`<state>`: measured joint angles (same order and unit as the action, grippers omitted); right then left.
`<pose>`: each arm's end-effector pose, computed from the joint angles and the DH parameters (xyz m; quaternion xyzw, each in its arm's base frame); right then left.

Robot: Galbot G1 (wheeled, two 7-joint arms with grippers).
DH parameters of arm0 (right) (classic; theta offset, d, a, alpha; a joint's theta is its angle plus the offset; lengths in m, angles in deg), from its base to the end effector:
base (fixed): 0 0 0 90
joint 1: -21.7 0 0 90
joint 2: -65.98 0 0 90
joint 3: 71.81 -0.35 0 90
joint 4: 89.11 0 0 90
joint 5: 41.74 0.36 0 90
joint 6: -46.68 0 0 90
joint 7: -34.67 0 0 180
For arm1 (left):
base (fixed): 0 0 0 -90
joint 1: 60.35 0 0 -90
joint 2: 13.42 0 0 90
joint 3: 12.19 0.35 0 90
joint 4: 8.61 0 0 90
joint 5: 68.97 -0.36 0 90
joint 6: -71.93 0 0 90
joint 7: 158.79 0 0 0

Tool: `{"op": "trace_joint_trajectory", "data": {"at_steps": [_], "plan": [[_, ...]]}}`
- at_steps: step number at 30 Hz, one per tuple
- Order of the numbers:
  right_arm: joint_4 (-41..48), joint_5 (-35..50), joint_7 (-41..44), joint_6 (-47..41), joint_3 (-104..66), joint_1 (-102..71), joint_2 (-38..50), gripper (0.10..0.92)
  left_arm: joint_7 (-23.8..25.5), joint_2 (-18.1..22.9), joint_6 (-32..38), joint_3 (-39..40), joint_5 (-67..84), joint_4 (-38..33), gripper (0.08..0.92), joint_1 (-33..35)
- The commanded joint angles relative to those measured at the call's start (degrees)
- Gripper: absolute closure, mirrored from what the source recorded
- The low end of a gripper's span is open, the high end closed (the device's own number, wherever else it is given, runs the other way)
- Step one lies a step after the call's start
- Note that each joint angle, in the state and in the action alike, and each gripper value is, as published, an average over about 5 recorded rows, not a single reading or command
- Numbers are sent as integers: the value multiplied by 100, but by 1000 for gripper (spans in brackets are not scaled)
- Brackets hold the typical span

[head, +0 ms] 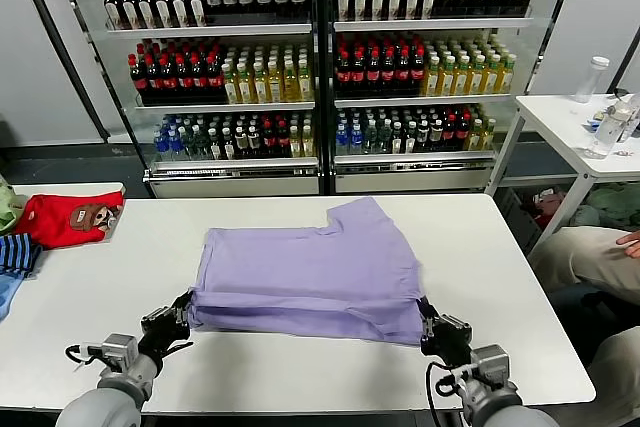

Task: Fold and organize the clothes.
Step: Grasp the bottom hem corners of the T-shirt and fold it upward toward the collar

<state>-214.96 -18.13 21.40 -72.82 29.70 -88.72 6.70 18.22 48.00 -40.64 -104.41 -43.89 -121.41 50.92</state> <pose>0.2158 -0.0210 -0.2398 0.1100 -0.9741 0.0675 0.1855 0.2442 0.1120 -0.2868 -0.0463 -0.9793 -0.0396 0.1931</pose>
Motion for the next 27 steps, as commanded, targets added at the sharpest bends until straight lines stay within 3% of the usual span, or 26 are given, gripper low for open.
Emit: {"op": "trace_joint_trajectory", "data": {"at_steps": [1,3,7,13,18,27], "plan": [[630,-97,-20,-89,321,658,-113,911,162,76,-63,214,-189,783,915,-770],[812,-200,-24,-122,383,723,-195,900,205,116,-79,228,-273,938,911,-863],[802,-237,-48,-135,307,712,-229,805,222,70,-34,128,-300,928,852,-763],[-130,-42,-78,-200,-326,-161,60,641,176,-265,-78,-496,267,-134,679,171],[-478,-92,-169,-259,-476,-894,-62,502,24,-193,-285,-614,941,-670,532,724],[-196,-28,-359,-358,-218,-991,-192,252,-55,122,-373,-171,593,-143,273,519]]}}
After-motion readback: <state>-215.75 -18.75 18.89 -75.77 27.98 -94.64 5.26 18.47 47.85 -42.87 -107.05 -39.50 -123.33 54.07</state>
